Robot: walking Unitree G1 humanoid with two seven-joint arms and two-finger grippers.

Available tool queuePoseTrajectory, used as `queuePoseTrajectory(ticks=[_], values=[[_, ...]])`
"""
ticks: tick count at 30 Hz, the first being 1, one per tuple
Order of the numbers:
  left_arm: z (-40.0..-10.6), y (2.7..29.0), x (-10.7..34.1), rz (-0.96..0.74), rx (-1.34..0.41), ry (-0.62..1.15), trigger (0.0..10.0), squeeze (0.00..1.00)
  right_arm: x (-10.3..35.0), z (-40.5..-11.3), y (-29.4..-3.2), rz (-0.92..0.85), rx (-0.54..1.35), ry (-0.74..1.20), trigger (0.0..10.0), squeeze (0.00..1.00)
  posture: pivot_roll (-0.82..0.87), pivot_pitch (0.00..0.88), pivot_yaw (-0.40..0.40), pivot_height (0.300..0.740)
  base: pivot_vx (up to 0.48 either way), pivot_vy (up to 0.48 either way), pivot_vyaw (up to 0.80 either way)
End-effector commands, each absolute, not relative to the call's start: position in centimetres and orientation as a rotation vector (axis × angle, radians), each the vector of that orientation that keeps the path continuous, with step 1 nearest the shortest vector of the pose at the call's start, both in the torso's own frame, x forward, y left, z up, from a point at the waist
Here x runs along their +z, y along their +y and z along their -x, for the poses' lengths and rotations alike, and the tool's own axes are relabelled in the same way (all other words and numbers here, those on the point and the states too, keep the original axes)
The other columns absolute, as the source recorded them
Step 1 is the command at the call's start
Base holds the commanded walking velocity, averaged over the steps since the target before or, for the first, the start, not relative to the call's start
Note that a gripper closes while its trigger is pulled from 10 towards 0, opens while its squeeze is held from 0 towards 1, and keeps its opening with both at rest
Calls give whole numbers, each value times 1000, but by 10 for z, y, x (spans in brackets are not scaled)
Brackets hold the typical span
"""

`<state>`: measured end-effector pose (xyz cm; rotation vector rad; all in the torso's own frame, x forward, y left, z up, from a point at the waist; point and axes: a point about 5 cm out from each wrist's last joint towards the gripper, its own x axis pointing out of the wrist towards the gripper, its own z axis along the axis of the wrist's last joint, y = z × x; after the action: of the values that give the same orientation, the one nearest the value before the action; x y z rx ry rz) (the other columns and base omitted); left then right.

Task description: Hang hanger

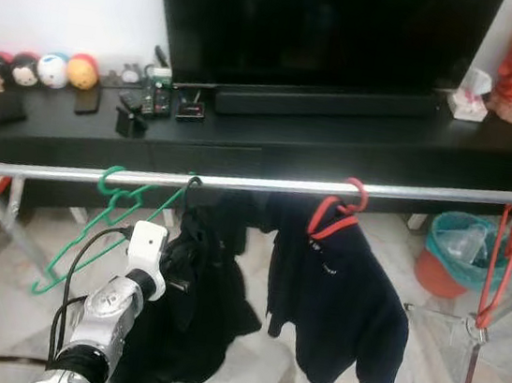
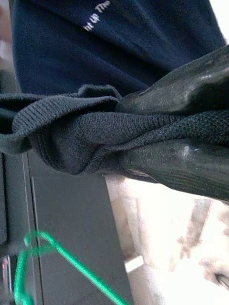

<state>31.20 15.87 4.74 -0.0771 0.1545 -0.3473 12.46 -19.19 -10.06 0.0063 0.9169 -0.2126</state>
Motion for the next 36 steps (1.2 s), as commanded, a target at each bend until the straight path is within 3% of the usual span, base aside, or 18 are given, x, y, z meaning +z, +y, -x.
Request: queuePoseTrajectory(ticks=[1,22,36], values=[[-318,159,56,60,-346,125,10000,0,-100,-126,-195,-15,-223,918,10000,0,-62,0,46,740,0,0,0],[-326,158,55,68,-249,163,10000,0,-102,-122,-192,-15,-207,937,10000,0,-60,0,34,740,0,0,0],[-325,151,45,-19,-249,245,10000,0,-103,-121,-195,-9,-195,953,10000,0,-67,0,34,740,0,0,0]])
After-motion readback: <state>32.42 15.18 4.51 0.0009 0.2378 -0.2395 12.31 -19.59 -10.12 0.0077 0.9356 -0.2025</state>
